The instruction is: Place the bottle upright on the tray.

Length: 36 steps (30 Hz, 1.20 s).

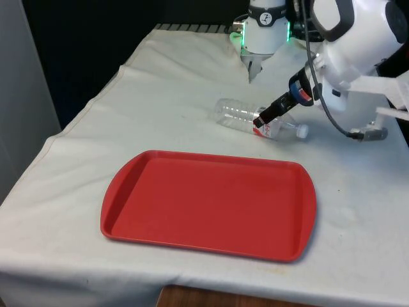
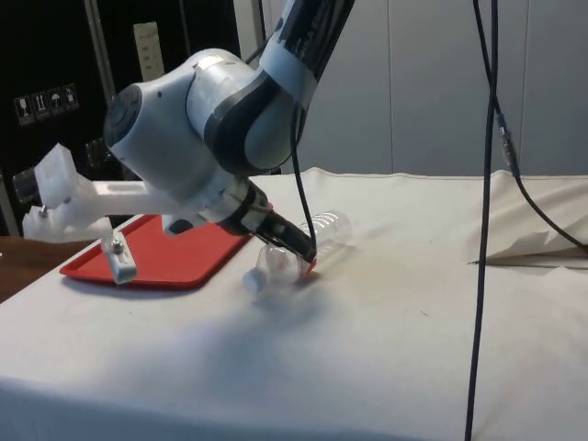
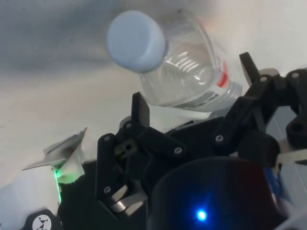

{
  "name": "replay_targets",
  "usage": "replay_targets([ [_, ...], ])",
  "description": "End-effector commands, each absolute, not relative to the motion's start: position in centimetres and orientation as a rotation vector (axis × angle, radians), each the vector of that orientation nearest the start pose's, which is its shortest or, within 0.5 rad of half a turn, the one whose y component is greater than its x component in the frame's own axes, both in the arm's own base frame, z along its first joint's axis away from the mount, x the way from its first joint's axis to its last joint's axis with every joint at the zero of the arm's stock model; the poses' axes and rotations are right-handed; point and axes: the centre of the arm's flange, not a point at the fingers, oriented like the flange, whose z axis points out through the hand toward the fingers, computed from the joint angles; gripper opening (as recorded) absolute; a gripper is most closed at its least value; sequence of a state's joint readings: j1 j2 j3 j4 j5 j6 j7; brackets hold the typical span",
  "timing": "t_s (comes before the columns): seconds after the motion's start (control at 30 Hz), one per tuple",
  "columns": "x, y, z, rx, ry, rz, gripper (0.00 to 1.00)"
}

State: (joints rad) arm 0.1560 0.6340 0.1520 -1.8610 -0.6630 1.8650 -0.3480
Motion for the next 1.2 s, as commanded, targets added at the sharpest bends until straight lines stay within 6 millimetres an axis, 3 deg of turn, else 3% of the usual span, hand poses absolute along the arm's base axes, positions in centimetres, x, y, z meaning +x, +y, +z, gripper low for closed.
replay_targets([
  [0.0, 55.9, 12.9, 15.0, -2.952, -1.728, 1.09, 1.0],
  [0.37, 55.9, 13.8, 14.0, -2.929, -1.754, 1.192, 1.0],
  [1.03, 56.3, 14.4, 13.0, -2.914, -1.777, 1.204, 1.0],
  [1.07, 56.3, 14.4, 13.0, -2.915, -1.776, 1.204, 0.99],
  [1.13, 56.3, 14.3, 13.0, -2.913, -1.775, 1.203, 0.81],
  [1.17, 56.3, 14.3, 12.9, -2.915, -1.775, 1.204, 0.81],
])
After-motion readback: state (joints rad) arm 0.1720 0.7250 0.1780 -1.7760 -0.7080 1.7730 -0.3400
